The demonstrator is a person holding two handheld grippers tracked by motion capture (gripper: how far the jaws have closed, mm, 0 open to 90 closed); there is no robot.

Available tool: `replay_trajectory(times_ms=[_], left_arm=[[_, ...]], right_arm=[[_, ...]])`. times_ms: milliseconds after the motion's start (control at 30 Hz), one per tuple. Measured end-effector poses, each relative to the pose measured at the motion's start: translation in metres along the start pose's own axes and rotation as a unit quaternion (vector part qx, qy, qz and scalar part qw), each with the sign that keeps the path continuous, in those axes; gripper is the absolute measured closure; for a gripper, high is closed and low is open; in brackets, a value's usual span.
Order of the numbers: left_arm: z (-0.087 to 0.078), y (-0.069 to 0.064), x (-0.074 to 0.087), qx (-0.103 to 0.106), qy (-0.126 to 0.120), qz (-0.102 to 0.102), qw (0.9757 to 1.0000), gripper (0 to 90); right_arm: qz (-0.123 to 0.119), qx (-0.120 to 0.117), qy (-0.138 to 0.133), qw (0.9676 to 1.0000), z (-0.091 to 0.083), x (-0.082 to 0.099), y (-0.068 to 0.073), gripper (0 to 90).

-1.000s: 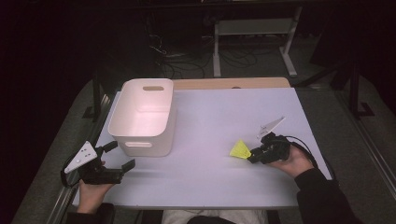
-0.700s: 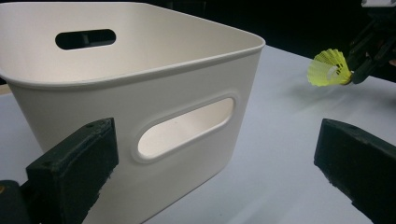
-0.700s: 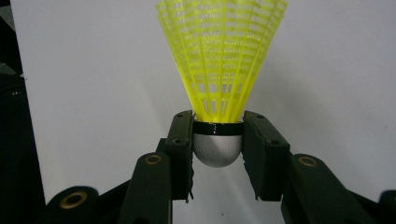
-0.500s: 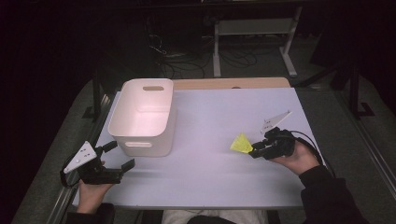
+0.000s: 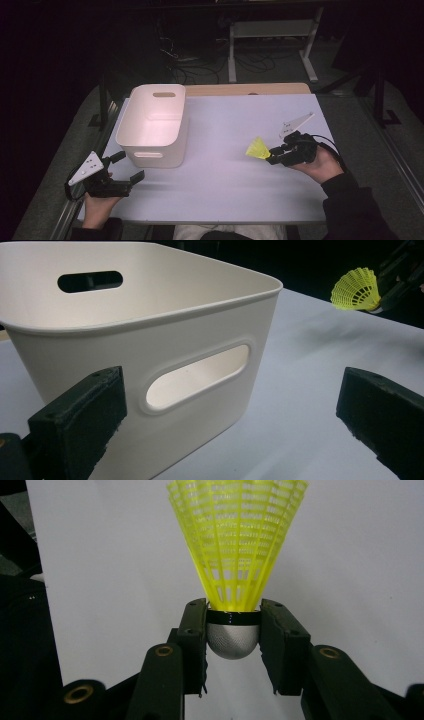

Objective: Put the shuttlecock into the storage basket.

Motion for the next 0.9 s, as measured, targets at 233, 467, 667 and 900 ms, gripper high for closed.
replay_trajectory(times_ms=[233,467,667,900], left_arm=[[0.0,0.0,0.0,0.0,0.0,0.0,1.0,0.0],[0.0,0.0,0.0,0.0,0.001,0.0,1.0,0.0],[0.0,0.0,0.0,0.0,0.0,0.0,1.0,0.0],[0.0,0.0,0.0,0.0,0.001,0.0,1.0,0.0]], right_arm=[[-0.005,-0.003,-0.012,0.9999,-0.005,-0.01,0.001,63.2],[-0.003,-0.007,-0.02,0.9998,-0.01,-0.02,0.001,63.2],[-0.003,-0.007,-0.024,0.9997,-0.012,-0.026,0.001,63.2],[-0.009,-0.015,-0.041,0.999,-0.014,-0.035,0.001,63.2]])
Point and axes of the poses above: each handheld gripper's, and its own axes: z roughly forward along the jaws, x roughly out of its underside, y roughly to its left, the point moved 3 cm from there along z, roughly forward along the jaws, and after that the axes turned 5 degrees about -y, right-handed, at the moved point
